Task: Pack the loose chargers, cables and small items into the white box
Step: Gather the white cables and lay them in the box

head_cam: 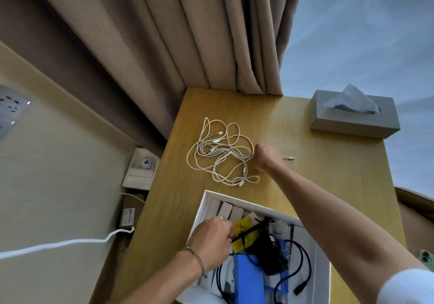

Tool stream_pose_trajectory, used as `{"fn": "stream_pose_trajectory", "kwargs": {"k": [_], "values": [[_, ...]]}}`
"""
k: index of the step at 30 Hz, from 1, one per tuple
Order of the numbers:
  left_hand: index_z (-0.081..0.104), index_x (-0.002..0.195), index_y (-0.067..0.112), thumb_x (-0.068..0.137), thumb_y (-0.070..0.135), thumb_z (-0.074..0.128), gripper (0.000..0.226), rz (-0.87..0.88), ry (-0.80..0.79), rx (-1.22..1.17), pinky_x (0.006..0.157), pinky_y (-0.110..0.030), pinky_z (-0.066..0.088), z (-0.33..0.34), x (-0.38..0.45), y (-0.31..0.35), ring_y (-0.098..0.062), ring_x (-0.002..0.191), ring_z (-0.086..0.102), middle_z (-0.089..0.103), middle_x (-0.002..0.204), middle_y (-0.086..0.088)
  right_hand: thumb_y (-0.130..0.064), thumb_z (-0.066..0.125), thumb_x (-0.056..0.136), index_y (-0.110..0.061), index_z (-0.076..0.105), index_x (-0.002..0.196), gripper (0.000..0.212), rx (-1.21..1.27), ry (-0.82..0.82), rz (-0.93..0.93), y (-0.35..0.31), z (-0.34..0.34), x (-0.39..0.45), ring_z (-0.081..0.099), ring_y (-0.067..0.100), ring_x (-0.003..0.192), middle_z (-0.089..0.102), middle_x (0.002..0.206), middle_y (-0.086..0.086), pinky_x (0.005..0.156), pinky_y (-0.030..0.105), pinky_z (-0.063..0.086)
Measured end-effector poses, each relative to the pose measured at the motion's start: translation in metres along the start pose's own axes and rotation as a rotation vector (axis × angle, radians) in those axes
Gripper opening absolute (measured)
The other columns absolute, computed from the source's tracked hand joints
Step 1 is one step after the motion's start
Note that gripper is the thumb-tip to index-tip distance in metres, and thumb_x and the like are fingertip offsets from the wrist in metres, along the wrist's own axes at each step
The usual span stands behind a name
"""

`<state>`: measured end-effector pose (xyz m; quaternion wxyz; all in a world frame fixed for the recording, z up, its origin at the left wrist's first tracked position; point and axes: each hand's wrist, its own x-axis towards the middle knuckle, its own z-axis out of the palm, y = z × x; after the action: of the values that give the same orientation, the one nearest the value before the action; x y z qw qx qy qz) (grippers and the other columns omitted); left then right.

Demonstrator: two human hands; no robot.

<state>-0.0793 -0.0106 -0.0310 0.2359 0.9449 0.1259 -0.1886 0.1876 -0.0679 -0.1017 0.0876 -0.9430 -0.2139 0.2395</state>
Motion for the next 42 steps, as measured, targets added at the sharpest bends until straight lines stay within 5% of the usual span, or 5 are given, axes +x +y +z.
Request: {"fn": "stream_pose_trajectory", "kwargs": {"k": [15,22,27,35,42], "values": [[0.069,0.107,0.022,0.095,0.012,0.058,0.019,0.263,0.520,-0.297,0.059,-0.009,0.042,-0.093,0.007,0.024,0.005,0.070,0.055,0.062,0.099,0.015,-0.028,0.062,0.099,-0.019,0.055,0.083,0.019,0.493,0.329,-0.312,-0.004,-0.068,-0.079,0.041,0.006,0.053,0.050,0.061,-0.012,0.048,0.019,0.028],[0.015,0.155,0.039,0.078,0.029,0.082,0.103,0.283,0.443,-0.455,0.111,-0.032,0.034,-0.149,0.047,0.047,-0.014,0.144,0.032,0.036,0.157,0.006,-0.021,0.063,0.097,-0.024,0.057,0.088,0.012,0.525,0.326,-0.465,-0.018,-0.141,-0.172,0.062,0.017,0.075,0.067,0.081,-0.005,0.072,0.043,0.054],[0.073,0.103,0.019,0.091,0.020,0.071,0.012,0.424,0.190,-0.715,0.086,-0.041,0.054,-0.161,0.055,0.078,-0.014,0.089,0.067,0.074,0.098,0.003,-0.011,0.065,0.095,-0.012,0.060,0.086,0.011,0.773,0.314,-0.594,-0.028,-0.176,-0.214,0.065,0.017,0.066,0.066,0.075,-0.005,0.064,0.037,0.055],[0.031,0.053,0.022,0.098,0.015,0.046,0.048,0.349,0.229,-1.507,0.038,-0.020,0.015,-0.192,0.019,0.111,-0.010,0.037,0.016,0.022,0.044,0.006,-0.035,0.043,0.106,-0.001,0.061,0.126,0.044,1.338,0.028,-0.573,-0.049,-0.135,-0.218,0.063,0.024,0.105,0.068,0.113,0.015,0.100,0.043,0.049],[0.033,0.057,0.021,0.103,0.022,0.041,0.047,0.237,0.574,-1.337,0.036,-0.019,0.019,-0.245,0.007,0.041,-0.009,0.037,0.019,0.029,0.044,0.007,-0.047,0.066,0.091,-0.003,0.065,0.077,0.046,1.170,-0.033,-0.429,-0.029,-0.098,-0.199,0.047,0.022,0.067,0.056,0.067,0.004,0.077,0.037,0.041]]}}
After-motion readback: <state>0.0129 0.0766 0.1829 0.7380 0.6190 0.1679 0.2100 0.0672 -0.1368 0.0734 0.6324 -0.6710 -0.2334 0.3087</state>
